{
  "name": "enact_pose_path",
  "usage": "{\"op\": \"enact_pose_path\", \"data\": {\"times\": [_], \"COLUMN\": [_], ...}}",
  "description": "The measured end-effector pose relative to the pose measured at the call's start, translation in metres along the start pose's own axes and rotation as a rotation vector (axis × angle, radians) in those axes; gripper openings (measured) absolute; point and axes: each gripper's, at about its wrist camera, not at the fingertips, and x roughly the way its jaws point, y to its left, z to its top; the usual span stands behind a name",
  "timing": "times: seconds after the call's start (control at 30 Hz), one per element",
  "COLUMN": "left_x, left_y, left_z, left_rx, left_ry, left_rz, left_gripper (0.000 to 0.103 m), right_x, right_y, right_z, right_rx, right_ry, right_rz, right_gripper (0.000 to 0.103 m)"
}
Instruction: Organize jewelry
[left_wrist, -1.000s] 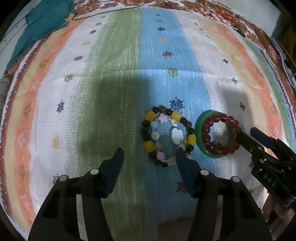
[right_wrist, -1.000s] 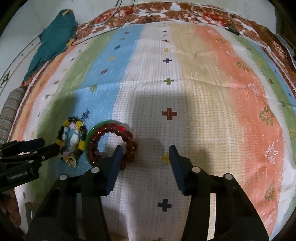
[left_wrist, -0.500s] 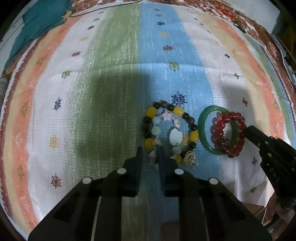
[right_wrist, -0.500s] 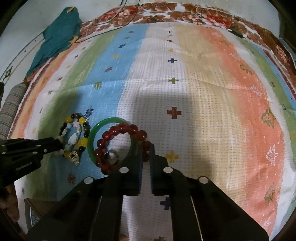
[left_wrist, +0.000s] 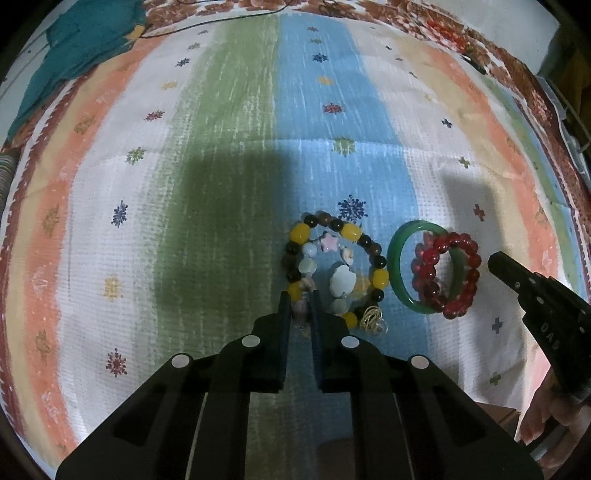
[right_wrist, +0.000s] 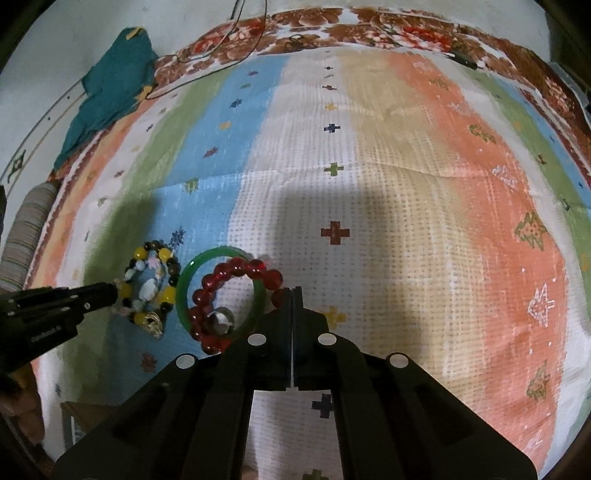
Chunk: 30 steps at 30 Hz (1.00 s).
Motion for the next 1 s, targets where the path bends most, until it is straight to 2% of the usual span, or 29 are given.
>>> {"op": "enact_pose_path", "data": {"times": [0.1, 0.17, 0.2, 0.23, 0.43, 0.67, 0.8, 0.93, 1.0], "left_x": [-0.002, -0.001, -0.001, 0.000, 0.000, 0.001, 0.003, 0.007, 0.007], "left_y": [-0.002, -0.004, -0.005, -0.006, -0.009, -0.009, -0.008, -0.008, -0.009], "left_z": [0.000, -0.001, 0.000, -0.001, -0.001, -0.001, -0.001, -0.001, -0.002], "left_rx": [0.008, 0.014, 0.016, 0.019, 0.031, 0.031, 0.029, 0.034, 0.038], "left_ry": [-0.004, -0.005, -0.005, -0.004, -0.004, -0.002, -0.001, 0.006, 0.006], "left_rz": [0.007, 0.010, 0.012, 0.014, 0.022, 0.025, 0.027, 0.035, 0.036], "left_gripper": [0.010, 0.010, 0.010, 0.010, 0.010, 0.010, 0.010, 0.010, 0.010], "right_x": [0.001, 0.002, 0.003, 0.003, 0.008, 0.019, 0.021, 0.023, 0.023], "right_y": [0.001, 0.001, 0.000, 0.000, 0.004, 0.000, 0.000, -0.001, -0.003], "right_z": [0.001, 0.001, 0.001, 0.000, -0.002, -0.003, -0.001, -0.004, -0.004], "right_rx": [0.000, 0.000, 0.001, 0.004, -0.021, -0.004, 0.007, -0.009, 0.005], "right_ry": [0.002, 0.006, 0.008, 0.003, 0.008, 0.026, 0.033, 0.031, 0.035], "right_rz": [-0.005, -0.006, -0.001, 0.005, -0.023, -0.013, -0.016, -0.024, 0.003], "right_gripper": [0.002, 0.011, 0.036, 0.048, 0.048, 0.045, 0.025, 0.022, 0.014]}}
